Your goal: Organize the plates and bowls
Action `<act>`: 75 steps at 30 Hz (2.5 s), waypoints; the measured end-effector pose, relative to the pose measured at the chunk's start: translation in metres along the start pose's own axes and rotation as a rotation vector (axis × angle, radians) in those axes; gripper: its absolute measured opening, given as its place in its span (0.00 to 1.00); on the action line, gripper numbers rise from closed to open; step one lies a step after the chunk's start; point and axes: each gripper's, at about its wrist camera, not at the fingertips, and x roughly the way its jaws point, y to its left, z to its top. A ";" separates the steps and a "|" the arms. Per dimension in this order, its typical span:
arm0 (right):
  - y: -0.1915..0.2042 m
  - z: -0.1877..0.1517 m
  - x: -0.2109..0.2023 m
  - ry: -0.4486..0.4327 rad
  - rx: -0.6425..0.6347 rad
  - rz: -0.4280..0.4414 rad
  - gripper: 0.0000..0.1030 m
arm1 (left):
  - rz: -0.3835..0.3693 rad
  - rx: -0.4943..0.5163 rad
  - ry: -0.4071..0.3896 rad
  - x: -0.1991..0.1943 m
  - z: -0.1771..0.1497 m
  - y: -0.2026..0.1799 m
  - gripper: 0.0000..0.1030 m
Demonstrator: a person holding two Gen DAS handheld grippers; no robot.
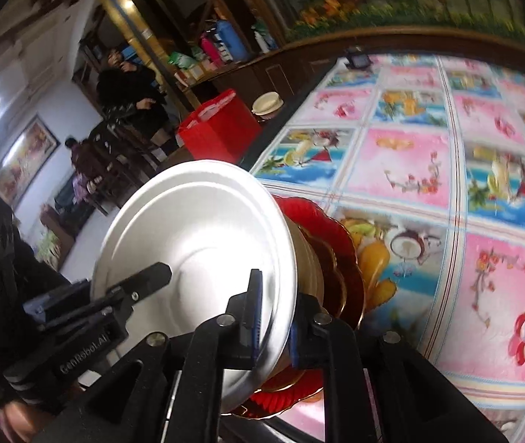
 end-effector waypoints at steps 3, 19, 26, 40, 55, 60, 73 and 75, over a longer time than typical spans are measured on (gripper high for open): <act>0.011 -0.002 -0.009 -0.040 -0.072 -0.034 0.21 | 0.008 0.002 -0.013 -0.008 -0.001 0.001 0.20; -0.031 -0.005 -0.070 -0.296 -0.045 -0.072 0.48 | 0.293 0.136 -0.413 -0.080 0.011 -0.042 0.80; -0.080 -0.005 -0.097 -0.364 0.052 -0.116 0.50 | 0.158 0.262 -0.485 -0.095 0.011 -0.113 0.81; -0.123 -0.019 -0.144 -0.458 0.144 -0.148 0.56 | 0.096 0.271 -0.489 -0.097 0.003 -0.143 0.83; -0.054 -0.043 -0.130 -0.433 -0.056 -0.120 0.67 | 0.179 0.111 -0.430 -0.080 -0.006 -0.086 0.84; -0.035 -0.046 -0.128 -0.429 -0.088 -0.107 0.71 | 0.195 0.081 -0.433 -0.082 -0.009 -0.072 0.84; -0.006 -0.056 -0.132 -0.427 -0.124 -0.074 0.71 | 0.208 0.039 -0.446 -0.092 -0.019 -0.050 0.84; -0.001 -0.060 -0.134 -0.430 -0.127 -0.060 0.71 | 0.215 0.032 -0.442 -0.093 -0.021 -0.047 0.85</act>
